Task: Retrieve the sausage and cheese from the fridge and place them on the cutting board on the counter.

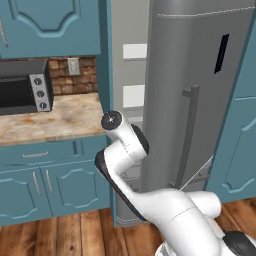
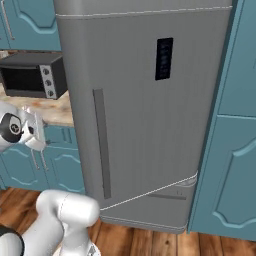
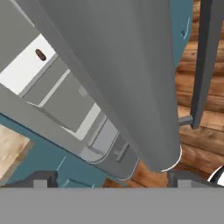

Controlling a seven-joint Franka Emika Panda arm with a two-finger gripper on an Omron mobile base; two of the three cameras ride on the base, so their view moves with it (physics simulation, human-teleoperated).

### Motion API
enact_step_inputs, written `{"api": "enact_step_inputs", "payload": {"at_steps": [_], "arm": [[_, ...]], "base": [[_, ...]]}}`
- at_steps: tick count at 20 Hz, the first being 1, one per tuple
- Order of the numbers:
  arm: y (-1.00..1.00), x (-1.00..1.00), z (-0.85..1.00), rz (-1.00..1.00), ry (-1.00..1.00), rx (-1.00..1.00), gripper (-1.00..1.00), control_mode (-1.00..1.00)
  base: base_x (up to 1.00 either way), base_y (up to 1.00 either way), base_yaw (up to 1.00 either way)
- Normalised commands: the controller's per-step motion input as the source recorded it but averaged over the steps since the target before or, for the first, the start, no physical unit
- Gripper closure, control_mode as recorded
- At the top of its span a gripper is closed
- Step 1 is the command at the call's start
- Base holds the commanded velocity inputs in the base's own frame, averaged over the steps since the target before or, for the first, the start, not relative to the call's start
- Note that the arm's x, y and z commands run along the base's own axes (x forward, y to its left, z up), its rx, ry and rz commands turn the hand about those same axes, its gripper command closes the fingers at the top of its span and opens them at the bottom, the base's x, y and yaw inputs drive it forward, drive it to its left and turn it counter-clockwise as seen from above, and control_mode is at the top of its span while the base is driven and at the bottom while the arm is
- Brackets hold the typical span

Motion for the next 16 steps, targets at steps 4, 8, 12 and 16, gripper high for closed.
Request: {"api": "enact_step_inputs", "payload": {"at_steps": [4, 8, 12, 16], "arm": [[0.11, 0.46, -0.03, -0.49, -0.12, 0.24, -1.0, -1.0], [0.0, 0.36, -0.13, -0.57, -0.12, 0.18, -1.0, -1.0], [-0.12, 0.35, -0.13, -0.51, -0.1, 0.12, -1.0, -1.0], [-0.4, 0.2, -0.15, -0.28, -0.14, 0.04, -1.0, -1.0]], "base": [[0.0, 0.0, 0.0], [0.0, 0.0, 0.0], [0.0, 0.0, 0.0], [0.0, 0.0, 0.0]]}}
